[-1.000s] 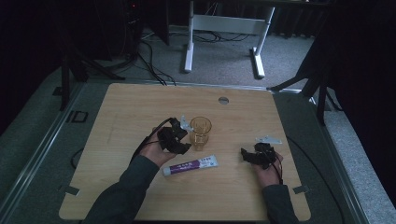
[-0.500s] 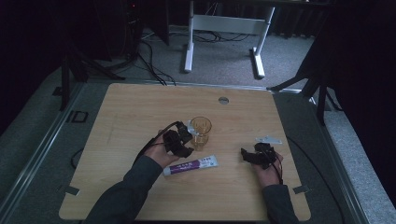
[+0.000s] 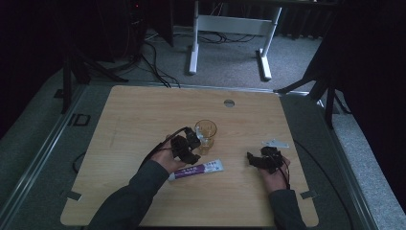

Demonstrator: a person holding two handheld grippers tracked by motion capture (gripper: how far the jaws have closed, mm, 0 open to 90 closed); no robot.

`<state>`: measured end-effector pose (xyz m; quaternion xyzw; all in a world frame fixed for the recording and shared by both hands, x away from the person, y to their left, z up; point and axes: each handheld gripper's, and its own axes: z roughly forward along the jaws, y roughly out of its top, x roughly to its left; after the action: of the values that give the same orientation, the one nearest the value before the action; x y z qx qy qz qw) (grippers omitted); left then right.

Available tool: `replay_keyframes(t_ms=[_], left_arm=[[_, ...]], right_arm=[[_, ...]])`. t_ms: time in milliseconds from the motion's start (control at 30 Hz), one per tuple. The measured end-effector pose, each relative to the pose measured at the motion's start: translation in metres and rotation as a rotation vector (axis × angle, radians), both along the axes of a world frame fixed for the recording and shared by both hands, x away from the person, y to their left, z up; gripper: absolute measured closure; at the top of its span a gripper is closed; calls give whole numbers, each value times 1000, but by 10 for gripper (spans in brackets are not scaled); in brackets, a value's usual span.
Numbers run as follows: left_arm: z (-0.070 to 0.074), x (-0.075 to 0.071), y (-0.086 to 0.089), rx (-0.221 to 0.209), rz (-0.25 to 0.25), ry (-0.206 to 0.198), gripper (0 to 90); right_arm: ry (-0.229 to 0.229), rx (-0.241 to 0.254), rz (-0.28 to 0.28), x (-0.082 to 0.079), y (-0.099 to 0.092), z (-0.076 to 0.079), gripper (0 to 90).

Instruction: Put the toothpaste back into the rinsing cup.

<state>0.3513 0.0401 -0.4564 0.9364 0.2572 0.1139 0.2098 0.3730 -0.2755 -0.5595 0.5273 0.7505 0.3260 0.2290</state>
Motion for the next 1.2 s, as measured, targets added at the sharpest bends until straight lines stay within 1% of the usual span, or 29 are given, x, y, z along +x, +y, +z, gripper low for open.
replay_keyframes(t_ms=[400,633,1033,1133,1200], left_arm=[[-4,0,-6,27,-23,20,582],[-7,-1,-11,54,-45,29,581],[-12,-1,-17,92,-68,49,582],[-14,-1,-17,92,-68,56,582],[-15,-1,-18,101,-76,63,582]], right_arm=[[0,-1,2,0,0,0,212],[0,-1,3,0,0,0,212],[0,-1,3,0,0,0,212],[0,-1,3,0,0,0,212],[0,-1,3,0,0,0,213]])
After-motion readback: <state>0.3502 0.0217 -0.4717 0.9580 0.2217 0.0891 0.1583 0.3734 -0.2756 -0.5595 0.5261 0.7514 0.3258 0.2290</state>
